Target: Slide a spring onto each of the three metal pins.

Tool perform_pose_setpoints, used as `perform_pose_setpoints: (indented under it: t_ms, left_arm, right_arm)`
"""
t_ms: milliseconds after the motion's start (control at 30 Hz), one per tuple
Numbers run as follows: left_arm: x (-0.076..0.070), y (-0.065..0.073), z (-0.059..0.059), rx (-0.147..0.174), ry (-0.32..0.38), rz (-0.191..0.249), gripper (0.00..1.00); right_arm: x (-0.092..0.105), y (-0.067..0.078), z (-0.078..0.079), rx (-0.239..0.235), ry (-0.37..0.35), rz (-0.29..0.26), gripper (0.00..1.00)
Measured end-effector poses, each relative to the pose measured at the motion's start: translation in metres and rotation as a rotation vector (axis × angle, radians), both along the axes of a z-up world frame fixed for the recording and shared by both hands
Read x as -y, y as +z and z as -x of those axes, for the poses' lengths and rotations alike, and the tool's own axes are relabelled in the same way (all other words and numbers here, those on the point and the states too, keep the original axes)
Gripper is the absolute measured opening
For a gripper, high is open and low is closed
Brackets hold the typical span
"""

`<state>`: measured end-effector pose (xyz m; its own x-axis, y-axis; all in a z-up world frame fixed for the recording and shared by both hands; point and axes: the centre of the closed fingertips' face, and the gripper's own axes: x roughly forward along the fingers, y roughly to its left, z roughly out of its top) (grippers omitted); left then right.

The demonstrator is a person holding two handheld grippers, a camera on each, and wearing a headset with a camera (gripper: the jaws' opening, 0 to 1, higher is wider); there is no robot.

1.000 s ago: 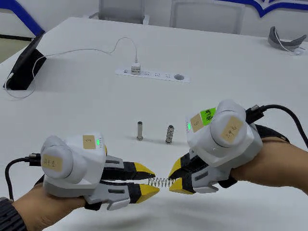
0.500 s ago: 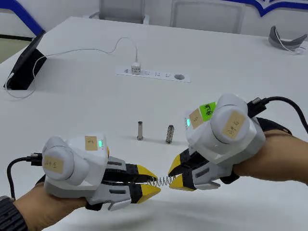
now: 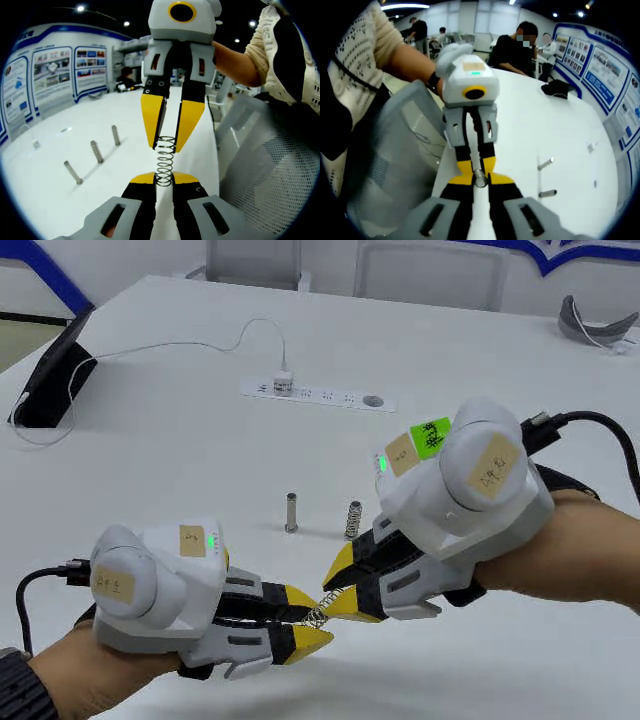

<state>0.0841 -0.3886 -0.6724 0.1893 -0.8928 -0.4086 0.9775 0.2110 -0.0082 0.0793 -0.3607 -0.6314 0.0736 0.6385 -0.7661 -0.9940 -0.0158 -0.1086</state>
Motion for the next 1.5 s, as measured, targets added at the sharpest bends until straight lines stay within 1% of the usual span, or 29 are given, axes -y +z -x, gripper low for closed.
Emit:
perform_pose_setpoints:
  t_ms: [100, 300, 433, 500, 667, 833, 933, 1033, 1200, 1300, 1500]
  left_arm:
    - [0.0, 0.0, 0.0, -0.001, -0.002, 0.003, 0.11]
    - [0.001, 0.002, 0.001, -0.003, -0.002, 0.014, 0.11]
    - [-0.001, 0.001, 0.0, -0.007, 0.009, 0.022, 0.11]
    - [-0.002, 0.001, -0.001, -0.013, 0.017, 0.031, 0.11]
    - [-0.003, 0.003, -0.004, -0.017, 0.033, 0.039, 0.11]
    - [-0.002, 0.003, -0.004, -0.012, 0.031, 0.038, 0.11]
    - [-0.004, 0.002, -0.006, -0.009, 0.036, 0.032, 0.11]
    - [-0.005, 0.001, -0.007, -0.005, 0.044, 0.031, 0.11]
    - [-0.007, 0.002, -0.011, -0.006, 0.066, 0.038, 0.12]
    - [-0.009, 0.001, -0.013, -0.004, 0.08, 0.034, 0.16]
    - [-0.016, 0.0, -0.019, -0.014, 0.125, 0.041, 0.25]
  right_arm:
    - [-0.007, 0.003, 0.0, -0.001, 0.002, -0.023, 0.12]
    - [-0.019, 0.005, 0.0, 0.01, 0.014, -0.046, 0.12]
    - [-0.019, 0.004, -0.001, 0.008, 0.009, -0.048, 0.13]
    - [-0.017, 0.004, -0.001, 0.008, 0.0, -0.046, 0.15]
    - [-0.013, 0.002, -0.003, 0.002, -0.018, -0.044, 0.15]
    - [-0.015, 0.0, -0.005, -0.009, -0.037, -0.055, 0.13]
    - [-0.015, -0.001, -0.006, -0.027, -0.057, -0.061, 0.13]
    - [-0.016, -0.001, -0.006, -0.055, -0.072, -0.071, 0.12]
    - [-0.016, -0.001, -0.009, -0.054, -0.081, -0.071, 0.12]
    - [-0.014, -0.001, -0.012, -0.047, -0.089, -0.067, 0.12]
    - [-0.011, 0.002, -0.019, -0.04, -0.107, -0.071, 0.12]
